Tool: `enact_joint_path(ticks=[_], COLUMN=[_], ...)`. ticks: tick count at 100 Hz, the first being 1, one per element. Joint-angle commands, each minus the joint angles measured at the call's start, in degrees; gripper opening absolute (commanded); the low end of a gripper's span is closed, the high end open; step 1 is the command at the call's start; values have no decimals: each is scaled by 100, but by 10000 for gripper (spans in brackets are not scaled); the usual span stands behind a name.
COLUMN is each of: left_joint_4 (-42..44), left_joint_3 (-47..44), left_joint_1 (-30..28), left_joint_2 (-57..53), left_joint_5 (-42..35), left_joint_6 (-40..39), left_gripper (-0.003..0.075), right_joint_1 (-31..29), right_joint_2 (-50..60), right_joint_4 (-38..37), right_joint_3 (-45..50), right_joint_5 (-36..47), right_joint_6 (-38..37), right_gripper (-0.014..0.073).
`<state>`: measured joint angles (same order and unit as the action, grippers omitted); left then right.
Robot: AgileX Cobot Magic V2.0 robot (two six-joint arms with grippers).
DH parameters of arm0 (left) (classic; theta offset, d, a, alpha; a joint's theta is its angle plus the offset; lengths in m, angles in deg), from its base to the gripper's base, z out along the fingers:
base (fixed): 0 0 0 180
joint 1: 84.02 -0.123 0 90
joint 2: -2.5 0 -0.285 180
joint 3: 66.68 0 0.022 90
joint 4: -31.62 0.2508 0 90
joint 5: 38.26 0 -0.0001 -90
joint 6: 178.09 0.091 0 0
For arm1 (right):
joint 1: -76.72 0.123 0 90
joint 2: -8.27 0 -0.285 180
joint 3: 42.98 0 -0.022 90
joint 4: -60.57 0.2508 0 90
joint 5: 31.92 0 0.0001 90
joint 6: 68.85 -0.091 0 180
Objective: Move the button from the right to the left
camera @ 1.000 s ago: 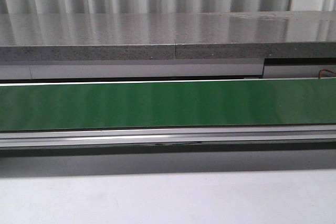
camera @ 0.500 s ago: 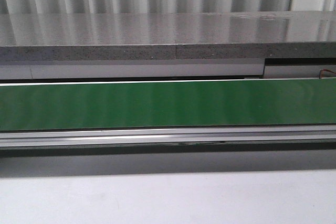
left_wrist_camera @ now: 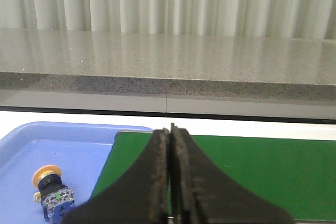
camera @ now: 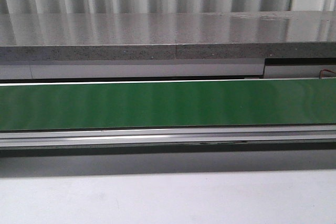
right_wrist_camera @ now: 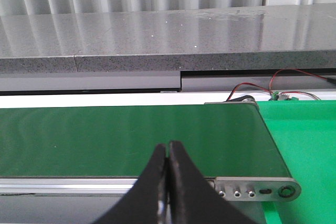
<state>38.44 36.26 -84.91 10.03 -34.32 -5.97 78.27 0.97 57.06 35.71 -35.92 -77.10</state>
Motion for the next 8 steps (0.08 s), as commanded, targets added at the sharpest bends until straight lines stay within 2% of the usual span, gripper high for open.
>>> enact_joint_path(ticks=[1,8], left_joint_4=[-18,-18], left_joint_3=[-151,-151], left_joint_1=[-5,-5], left_joint_2=[-200,-200], left_joint_5=[-481,-481], left_joint_6=[-48,-48], left_gripper=[-20,-20], right_joint_1=[-37,-37], right_joint_2=[96,96], right_joint_4=[-59,-59], right_joint_3=[-90,-90], right_joint_5=[481,481], right_joint_6=[6,6], right_gripper=[-68,-68])
